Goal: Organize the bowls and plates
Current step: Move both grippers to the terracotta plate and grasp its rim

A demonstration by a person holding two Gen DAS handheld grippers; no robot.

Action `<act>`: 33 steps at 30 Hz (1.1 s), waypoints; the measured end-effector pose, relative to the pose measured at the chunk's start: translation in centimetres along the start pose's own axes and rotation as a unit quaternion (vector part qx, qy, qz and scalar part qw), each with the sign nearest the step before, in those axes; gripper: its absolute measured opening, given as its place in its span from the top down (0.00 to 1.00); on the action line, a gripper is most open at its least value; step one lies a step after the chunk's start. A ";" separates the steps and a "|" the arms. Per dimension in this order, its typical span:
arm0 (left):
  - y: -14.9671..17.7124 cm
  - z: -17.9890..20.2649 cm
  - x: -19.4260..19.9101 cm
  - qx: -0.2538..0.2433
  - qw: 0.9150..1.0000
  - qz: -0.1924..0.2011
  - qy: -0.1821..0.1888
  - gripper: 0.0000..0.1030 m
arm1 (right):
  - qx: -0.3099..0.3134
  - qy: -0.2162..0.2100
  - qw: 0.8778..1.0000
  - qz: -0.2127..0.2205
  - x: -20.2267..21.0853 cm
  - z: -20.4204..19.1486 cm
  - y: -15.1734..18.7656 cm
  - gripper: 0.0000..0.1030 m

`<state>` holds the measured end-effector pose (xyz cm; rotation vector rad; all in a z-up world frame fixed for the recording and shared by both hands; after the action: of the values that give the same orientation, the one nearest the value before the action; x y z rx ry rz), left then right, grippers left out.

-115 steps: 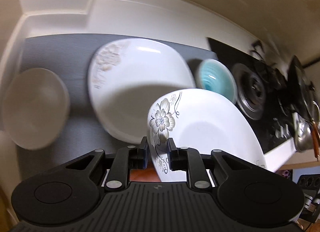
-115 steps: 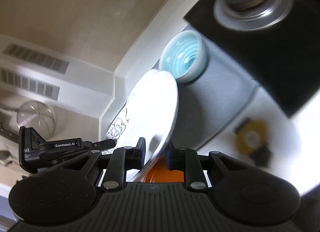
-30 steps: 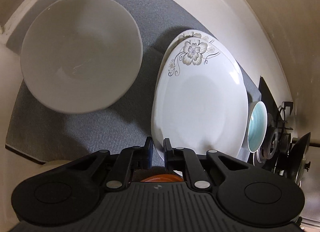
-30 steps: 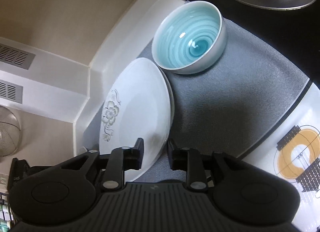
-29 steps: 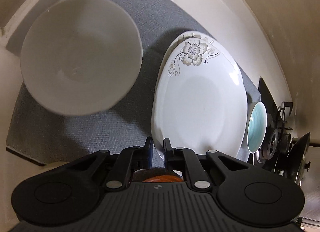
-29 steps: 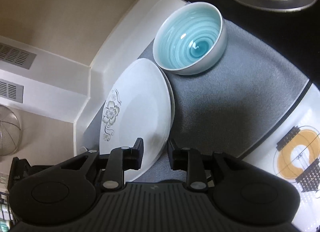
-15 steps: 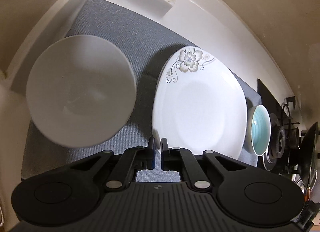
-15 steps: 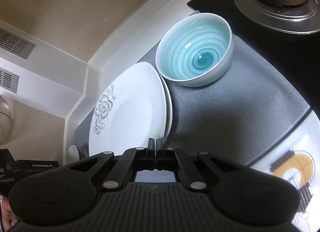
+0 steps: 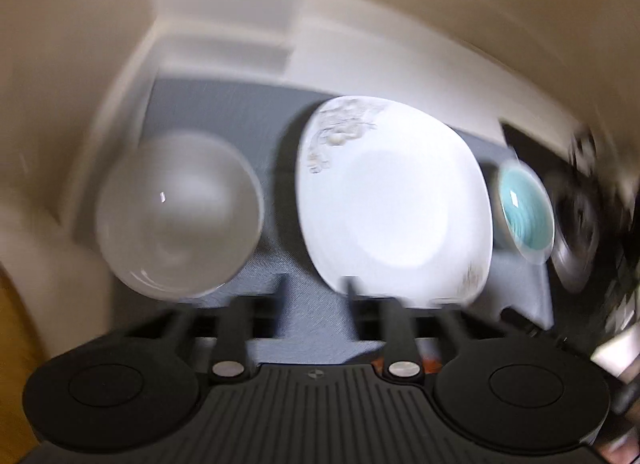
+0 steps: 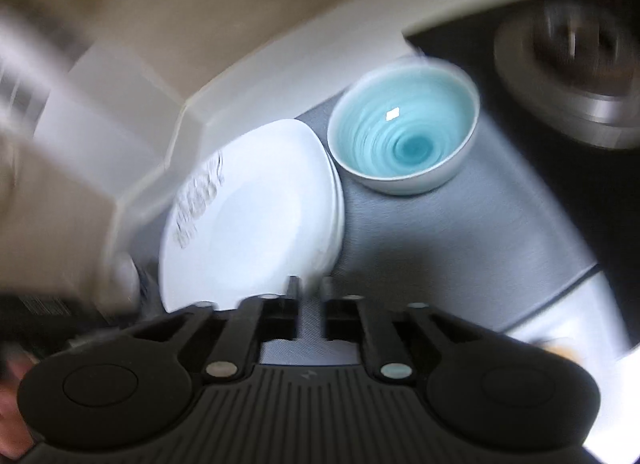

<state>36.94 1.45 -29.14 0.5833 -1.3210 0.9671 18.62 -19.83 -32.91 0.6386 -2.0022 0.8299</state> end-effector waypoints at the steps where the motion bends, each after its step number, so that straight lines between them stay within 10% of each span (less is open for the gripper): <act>1: 0.8 0.9 0.4 -0.026 1.000 0.009 -0.009 0.38 | 0.019 0.010 1.000 -0.004 0.4 -0.2 1.0 0.49; 7: 4.2 4.4 -0.9 -0.102 0.994 -0.028 0.014 0.36 | 0.031 -0.024 0.998 -0.055 0.0 0.3 5.3 0.47; 10: 4.4 4.6 -1.9 -0.093 0.994 -0.052 0.018 0.36 | 0.051 0.000 0.995 -0.087 -1.8 0.5 6.5 0.92; 14: 4.7 5.3 -2.3 -0.123 0.991 -0.053 -0.008 0.36 | 0.036 0.016 0.997 -0.067 -1.3 1.9 7.1 0.97; 19: 5.1 8.0 -3.9 -0.185 0.979 -0.050 -0.067 0.42 | -0.020 0.044 0.999 -0.023 1.1 5.6 6.3 0.98; 24: 4.9 9.8 -6.1 -0.176 0.980 -0.094 -0.010 0.53 | -0.046 0.042 0.998 -0.019 2.3 7.4 7.1 0.94; 29: 4.7 10.8 -8.7 -0.171 0.978 -0.105 -0.049 0.54 | -0.049 0.014 0.998 -0.027 2.3 7.5 7.4 0.70; 33: 4.9 10.1 -9.8 -0.162 0.979 -0.116 -0.044 0.74 | -0.028 0.013 0.998 -0.047 1.4 7.0 7.1 0.66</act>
<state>27.77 -6.88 -37.45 0.5170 -1.4186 0.5257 9.41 -20.65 -36.80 0.6817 -1.9493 0.7205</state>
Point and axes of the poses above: each gripper's, at about its wrist camera, not at the fingertips, and x roughly against the way its jaws point, z to its right, y to its underside, the point moved 3 cm from there along -x, roughly the way its jaws point, and after that the axes turned 13 degrees about -z, right-handed, at the moved point
